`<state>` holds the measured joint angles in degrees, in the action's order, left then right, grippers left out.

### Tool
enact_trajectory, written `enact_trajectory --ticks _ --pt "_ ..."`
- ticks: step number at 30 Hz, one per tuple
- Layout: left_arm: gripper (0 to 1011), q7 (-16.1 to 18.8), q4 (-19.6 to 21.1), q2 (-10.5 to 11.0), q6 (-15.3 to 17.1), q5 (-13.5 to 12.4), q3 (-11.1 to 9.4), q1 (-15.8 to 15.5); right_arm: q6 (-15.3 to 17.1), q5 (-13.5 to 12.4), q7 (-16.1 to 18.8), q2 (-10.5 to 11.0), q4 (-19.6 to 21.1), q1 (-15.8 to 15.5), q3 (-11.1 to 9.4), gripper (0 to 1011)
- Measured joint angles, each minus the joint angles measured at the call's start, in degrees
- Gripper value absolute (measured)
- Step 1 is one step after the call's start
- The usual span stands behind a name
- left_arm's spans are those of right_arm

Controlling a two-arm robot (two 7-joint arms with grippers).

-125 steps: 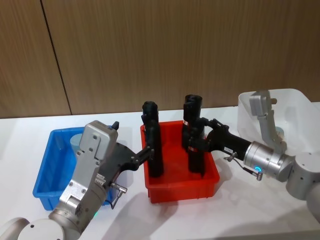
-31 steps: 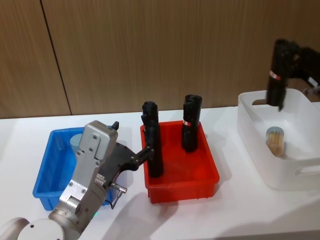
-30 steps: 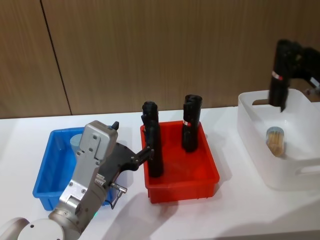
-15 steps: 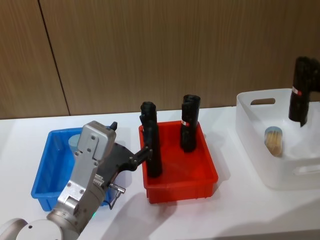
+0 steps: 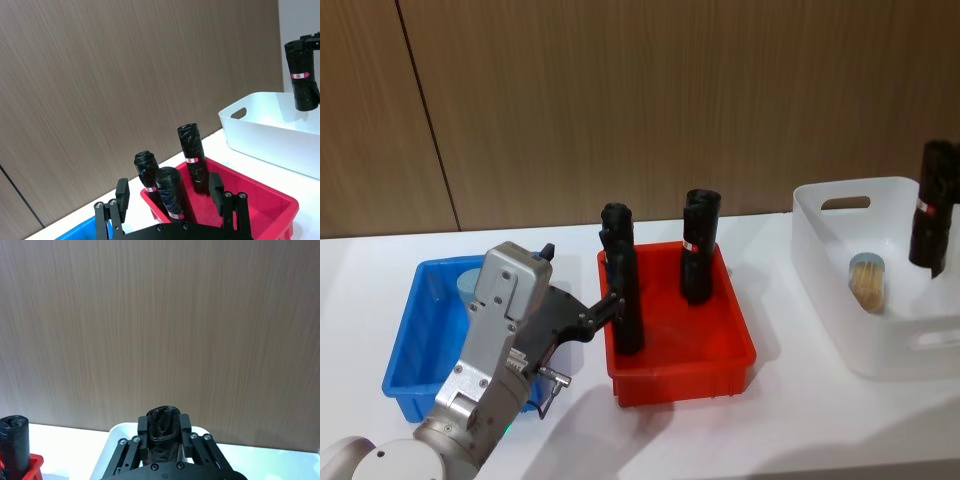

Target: Pick the cotton swabs from the blue box and place them into the white box.

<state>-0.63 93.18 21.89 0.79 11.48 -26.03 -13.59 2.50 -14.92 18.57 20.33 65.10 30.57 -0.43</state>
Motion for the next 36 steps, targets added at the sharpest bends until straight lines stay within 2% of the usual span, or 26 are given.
enact_trajectory --ticks 1,2,3,4,8,15,20,23,36 --pt "1004 0.00 0.00 0.00 0.00 0.00 0.00 0.00 -0.02 -0.04 -0.02 0.01 -0.12 0.00 -0.01 353" --pt "1004 0.00 0.00 0.00 0.00 0.00 0.00 0.00 -0.09 -0.08 -0.04 0.02 -0.31 0.01 -0.02 409" --pt "1004 0.00 0.00 0.00 0.00 0.00 0.00 0.00 -0.12 -0.09 -0.05 0.02 -0.39 0.00 -0.03 409" --pt "1004 0.00 0.00 0.00 0.00 0.00 0.00 0.00 -0.16 -0.11 -0.06 0.03 -0.49 0.01 -0.05 474" --pt "1004 0.00 0.00 0.00 0.00 0.00 0.00 0.00 -0.43 -0.22 -0.14 0.06 -0.71 -0.07 -0.10 570" --pt "1004 0.00 0.00 0.00 0.00 0.00 0.00 0.00 -0.89 -0.59 -0.42 0.17 -0.47 -0.61 -0.31 823" --pt "1004 0.00 0.00 0.00 0.00 0.00 0.00 0.00 -1.03 -0.88 -0.49 0.27 0.16 -1.11 -0.49 959" --pt "1004 0.00 0.00 0.00 0.00 0.00 0.00 0.00 -1.14 -0.99 -0.53 0.33 0.54 -1.38 -0.56 1002" --pt "1004 0.00 0.00 0.00 0.00 0.00 0.00 0.00 -1.30 -1.23 -0.66 0.41 1.41 -1.97 -0.75 1002"
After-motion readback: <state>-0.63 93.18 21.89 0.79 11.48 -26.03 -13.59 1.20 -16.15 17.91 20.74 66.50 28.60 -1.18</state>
